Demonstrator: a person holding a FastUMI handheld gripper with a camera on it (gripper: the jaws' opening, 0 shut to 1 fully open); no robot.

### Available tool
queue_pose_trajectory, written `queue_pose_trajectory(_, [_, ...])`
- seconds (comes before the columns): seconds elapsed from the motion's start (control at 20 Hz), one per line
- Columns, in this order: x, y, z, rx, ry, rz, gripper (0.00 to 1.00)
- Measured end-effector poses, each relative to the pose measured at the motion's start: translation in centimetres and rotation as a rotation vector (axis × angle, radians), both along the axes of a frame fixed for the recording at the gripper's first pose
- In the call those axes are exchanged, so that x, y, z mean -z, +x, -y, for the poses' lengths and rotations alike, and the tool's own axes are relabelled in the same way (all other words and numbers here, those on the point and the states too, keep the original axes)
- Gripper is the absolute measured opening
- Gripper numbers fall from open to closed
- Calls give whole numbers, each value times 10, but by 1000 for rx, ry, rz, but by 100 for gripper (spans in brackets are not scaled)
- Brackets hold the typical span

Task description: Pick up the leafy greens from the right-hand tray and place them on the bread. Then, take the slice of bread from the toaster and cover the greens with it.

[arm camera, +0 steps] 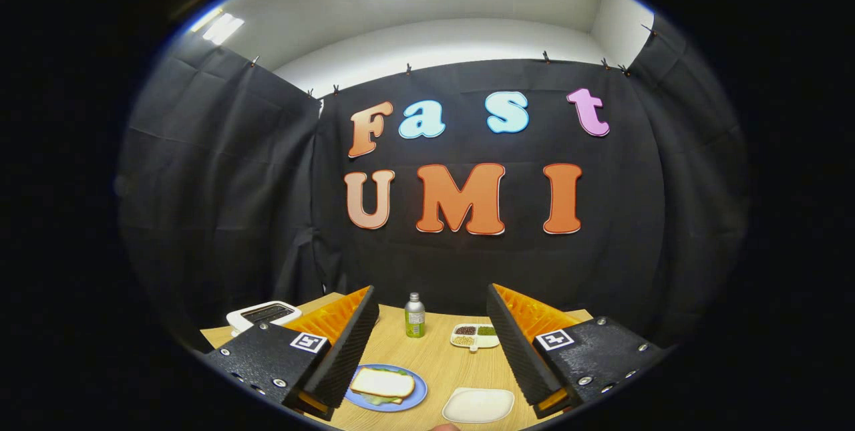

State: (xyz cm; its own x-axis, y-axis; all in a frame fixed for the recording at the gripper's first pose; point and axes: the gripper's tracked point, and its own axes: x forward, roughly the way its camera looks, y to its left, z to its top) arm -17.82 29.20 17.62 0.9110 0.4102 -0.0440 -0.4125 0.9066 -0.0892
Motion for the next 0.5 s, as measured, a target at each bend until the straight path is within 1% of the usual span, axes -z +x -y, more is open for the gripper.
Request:
queue_pose_trajectory(0.15, [1, 1, -2, -4, -11, 7, 97])
queue_pose_trajectory(0.5, [3, 4, -6, -18, 9, -4, 97])
